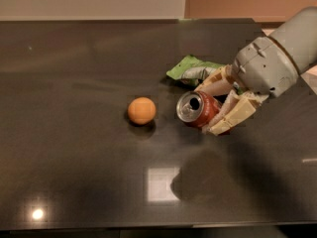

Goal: Place coke can upright

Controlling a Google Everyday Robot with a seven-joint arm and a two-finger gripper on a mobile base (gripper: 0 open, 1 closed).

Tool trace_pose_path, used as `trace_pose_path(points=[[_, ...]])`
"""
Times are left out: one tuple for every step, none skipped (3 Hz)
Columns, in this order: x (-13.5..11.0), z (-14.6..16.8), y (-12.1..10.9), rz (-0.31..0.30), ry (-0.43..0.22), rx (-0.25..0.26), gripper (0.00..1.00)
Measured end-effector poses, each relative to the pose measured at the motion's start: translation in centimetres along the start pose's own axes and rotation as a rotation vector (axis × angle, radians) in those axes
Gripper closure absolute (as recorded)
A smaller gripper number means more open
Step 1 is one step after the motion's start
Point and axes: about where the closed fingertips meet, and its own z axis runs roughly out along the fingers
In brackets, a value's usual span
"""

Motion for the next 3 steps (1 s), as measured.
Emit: trace_pose_path(points=[[0.1,-0.1,-0.3,0.041,-0.162,0.071,1.00],[1.5,-0.2,-0.1,0.116,-0.266,0.131,1.00],[3.2,0.1,-0.2,0.192,-0.345,0.182,1.00]])
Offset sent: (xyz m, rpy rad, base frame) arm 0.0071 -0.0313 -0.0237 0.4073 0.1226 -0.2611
